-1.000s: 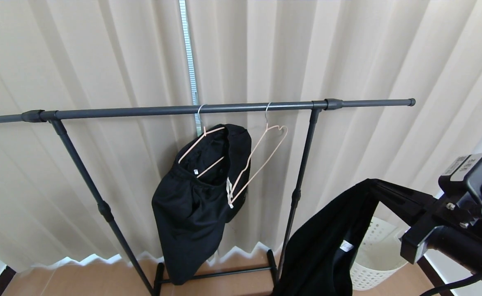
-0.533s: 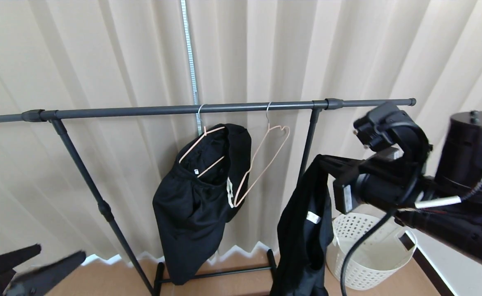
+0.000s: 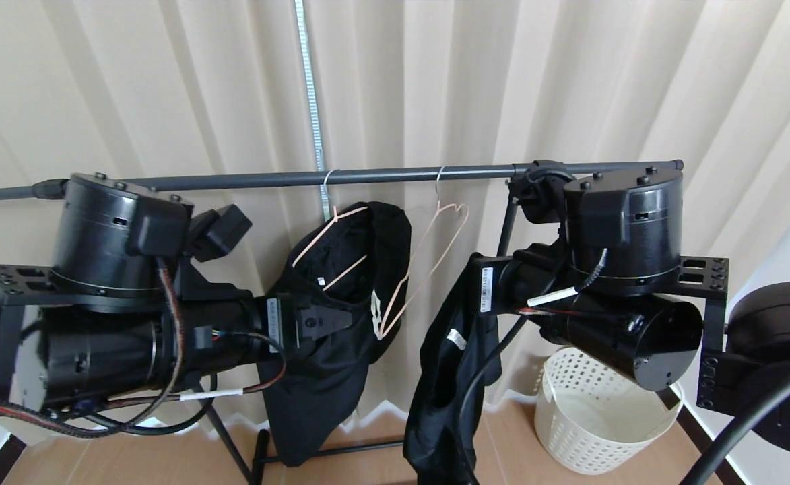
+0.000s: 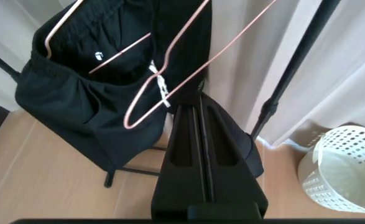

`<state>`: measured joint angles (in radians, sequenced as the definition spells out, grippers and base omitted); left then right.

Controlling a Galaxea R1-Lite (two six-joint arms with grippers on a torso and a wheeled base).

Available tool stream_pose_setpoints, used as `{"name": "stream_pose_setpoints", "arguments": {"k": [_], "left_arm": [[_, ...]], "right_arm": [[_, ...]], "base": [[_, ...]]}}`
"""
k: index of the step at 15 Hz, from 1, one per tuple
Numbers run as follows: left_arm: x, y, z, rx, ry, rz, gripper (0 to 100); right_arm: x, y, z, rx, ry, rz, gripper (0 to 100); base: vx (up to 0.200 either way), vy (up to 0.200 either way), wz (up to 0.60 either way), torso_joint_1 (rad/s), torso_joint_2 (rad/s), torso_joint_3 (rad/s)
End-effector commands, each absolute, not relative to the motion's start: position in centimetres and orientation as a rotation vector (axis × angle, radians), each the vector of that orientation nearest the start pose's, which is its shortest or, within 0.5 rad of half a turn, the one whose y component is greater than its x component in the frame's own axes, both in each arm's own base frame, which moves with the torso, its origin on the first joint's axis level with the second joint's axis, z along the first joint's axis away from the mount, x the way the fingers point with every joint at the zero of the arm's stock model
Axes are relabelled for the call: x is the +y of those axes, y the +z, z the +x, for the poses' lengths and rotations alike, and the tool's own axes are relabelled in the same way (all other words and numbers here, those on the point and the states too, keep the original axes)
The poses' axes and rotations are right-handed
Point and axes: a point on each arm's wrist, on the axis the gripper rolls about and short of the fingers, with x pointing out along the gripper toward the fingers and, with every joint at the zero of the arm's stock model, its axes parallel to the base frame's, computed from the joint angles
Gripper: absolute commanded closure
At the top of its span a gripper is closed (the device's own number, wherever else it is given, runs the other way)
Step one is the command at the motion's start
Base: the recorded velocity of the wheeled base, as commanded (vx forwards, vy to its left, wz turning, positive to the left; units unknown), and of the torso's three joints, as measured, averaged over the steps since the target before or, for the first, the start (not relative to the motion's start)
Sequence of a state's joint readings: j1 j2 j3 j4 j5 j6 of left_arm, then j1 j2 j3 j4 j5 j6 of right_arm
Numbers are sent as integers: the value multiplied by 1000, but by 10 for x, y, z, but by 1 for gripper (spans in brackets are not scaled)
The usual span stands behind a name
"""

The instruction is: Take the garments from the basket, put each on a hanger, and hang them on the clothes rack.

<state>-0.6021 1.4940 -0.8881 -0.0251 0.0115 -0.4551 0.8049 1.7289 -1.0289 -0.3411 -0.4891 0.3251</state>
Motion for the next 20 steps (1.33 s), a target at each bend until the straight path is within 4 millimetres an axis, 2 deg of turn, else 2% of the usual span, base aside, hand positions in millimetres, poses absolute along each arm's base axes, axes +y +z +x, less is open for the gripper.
{"name": "stream_pose_setpoints", "arguments": {"k": [1,3,8,13,15,20], "left_arm": [[-160,187,209,745,-447,-206,0],[-175,176,212,752,-475,-196,0],[-202,154,205,771,-486,-156,0],[-214,140,205,763,-471,-128,0],[-222,126,213,741,-400,-99,0],[-228,118,210,734,-387,-77,0]], "right_arm": [[237,204,226,336,272,113,100],[243,203,219,340,285,125,100],[250,195,215,365,299,134,100],[256,192,202,376,338,121,100],[257,190,198,370,352,126,100],[256,193,196,343,364,140,100]], "base": [[0,0,0,0,0,0],[0,0,0,0,0,0],[0,0,0,0,0,0],[0,0,0,0,0,0],[0,0,0,0,0,0],[0,0,0,0,0,0]]}}
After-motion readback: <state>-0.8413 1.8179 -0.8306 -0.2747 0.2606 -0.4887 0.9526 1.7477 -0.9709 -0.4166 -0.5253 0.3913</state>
